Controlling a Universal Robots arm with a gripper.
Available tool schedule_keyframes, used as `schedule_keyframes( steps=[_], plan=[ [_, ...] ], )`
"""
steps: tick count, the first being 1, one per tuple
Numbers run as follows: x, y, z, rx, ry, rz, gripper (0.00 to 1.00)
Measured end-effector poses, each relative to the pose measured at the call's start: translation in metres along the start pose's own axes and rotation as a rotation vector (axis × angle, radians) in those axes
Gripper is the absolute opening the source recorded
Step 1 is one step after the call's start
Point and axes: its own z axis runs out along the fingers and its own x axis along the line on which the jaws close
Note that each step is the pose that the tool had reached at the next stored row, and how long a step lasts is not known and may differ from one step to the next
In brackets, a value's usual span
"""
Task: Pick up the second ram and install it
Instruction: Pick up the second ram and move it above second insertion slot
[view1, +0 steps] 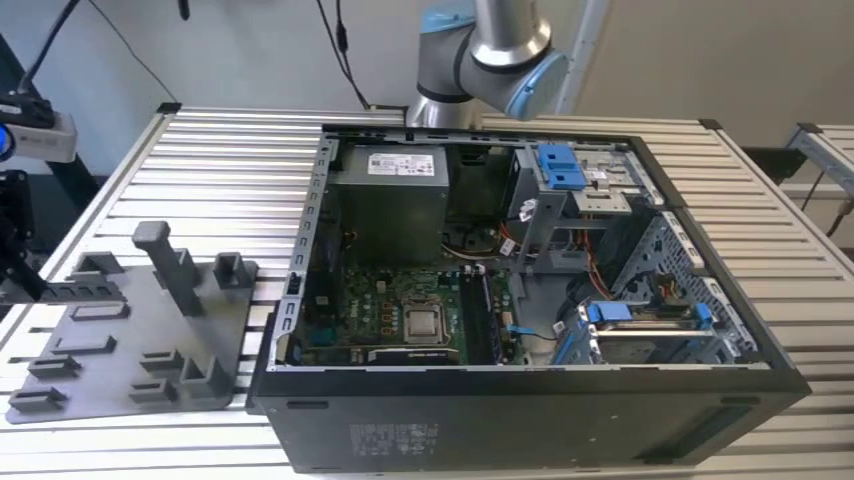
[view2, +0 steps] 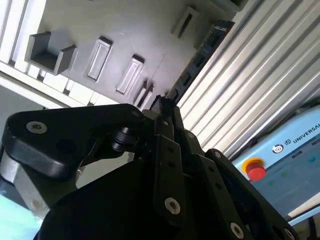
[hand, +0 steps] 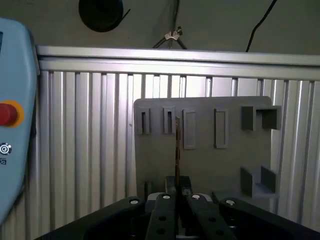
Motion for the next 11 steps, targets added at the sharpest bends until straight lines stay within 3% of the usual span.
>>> schedule_keyframes(
  steps=[7, 11],
  plan=[
    [-0.0003, -0.0001, -0.0207, 0.0001, -0.0001, 0.001, 0.14],
    [-0.0005, -0.0002, -0.0371, 0.0001, -0.0001, 0.001, 0.14]
  ],
)
